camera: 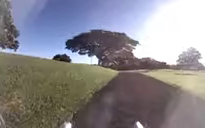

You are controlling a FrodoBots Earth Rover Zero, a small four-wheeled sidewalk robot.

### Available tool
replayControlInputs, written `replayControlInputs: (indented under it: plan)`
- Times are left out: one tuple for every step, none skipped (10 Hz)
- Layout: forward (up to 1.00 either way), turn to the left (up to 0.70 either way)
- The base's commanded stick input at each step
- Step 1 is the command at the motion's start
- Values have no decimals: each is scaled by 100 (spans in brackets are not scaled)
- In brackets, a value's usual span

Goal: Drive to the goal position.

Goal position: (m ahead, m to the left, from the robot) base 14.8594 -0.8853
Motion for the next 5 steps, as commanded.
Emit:
replayControlInputs:
  plan:
    - [70, -14]
    - [70, -14]
    - [70, -14]
    - [70, -14]
    - [70, -14]
